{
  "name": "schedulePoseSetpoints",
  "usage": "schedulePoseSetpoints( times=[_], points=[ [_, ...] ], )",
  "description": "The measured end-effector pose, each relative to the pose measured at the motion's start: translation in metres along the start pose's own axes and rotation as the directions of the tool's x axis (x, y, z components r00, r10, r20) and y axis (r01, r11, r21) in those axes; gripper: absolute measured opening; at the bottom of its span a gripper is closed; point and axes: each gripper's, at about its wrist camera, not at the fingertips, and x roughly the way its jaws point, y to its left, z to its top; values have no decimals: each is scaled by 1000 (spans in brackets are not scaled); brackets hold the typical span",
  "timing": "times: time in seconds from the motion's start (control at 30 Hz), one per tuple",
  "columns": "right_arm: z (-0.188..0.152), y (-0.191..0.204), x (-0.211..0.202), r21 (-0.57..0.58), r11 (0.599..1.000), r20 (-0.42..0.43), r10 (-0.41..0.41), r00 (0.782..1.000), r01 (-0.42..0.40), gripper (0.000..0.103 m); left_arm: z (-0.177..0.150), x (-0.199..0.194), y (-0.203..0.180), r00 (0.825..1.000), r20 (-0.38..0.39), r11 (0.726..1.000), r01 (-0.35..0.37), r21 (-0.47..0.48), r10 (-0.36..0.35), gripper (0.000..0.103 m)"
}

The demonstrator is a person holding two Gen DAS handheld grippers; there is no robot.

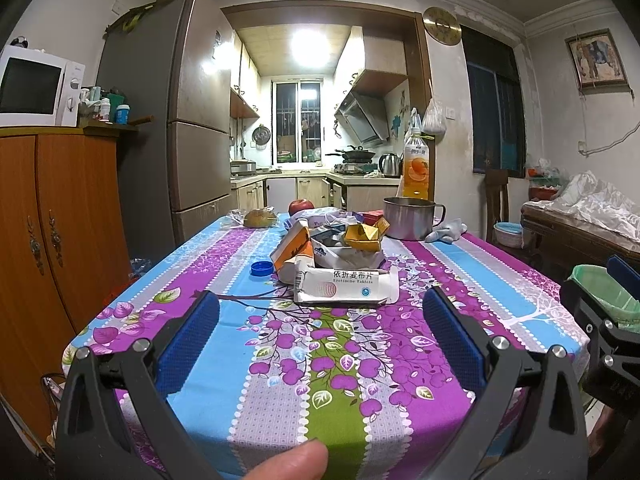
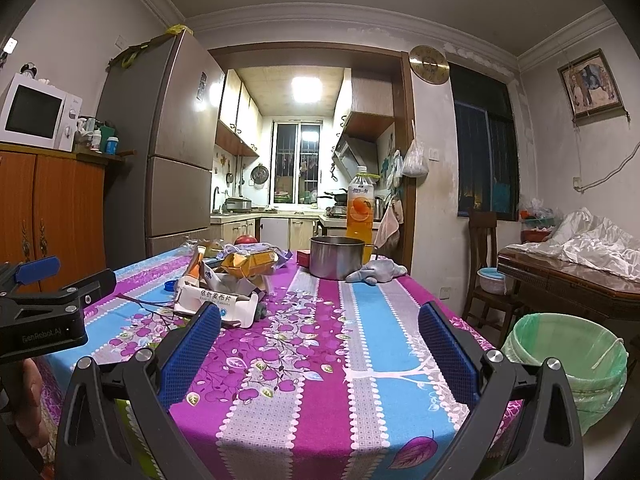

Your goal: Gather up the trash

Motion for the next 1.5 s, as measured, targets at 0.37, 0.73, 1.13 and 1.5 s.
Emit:
schedulePoseSetpoints(
  times=[0.37, 0.73, 1.13, 1.5],
  points=[
    [3, -1, 6, -4, 1000, -8, 6, 1000, -6, 99, 0, 3, -1, 1000, -6, 1000, -1, -1, 1, 98],
    [20, 4, 54, 7, 992, -91, 125, 988, -125, 99, 11, 48, 34, 995, -95, 999, 9, -49, -13, 98],
    [44, -14, 270, 552, 756, -339, 588, 734, -351, 67, 47, 164, 95, 949, -302, 992, 60, -110, -91, 93],
    [26, 7, 403, 725, 657, -437, 672, 598, -208, 67, 91, 262, 114, 886, -392, 945, 135, -297, -250, 93]
  ],
)
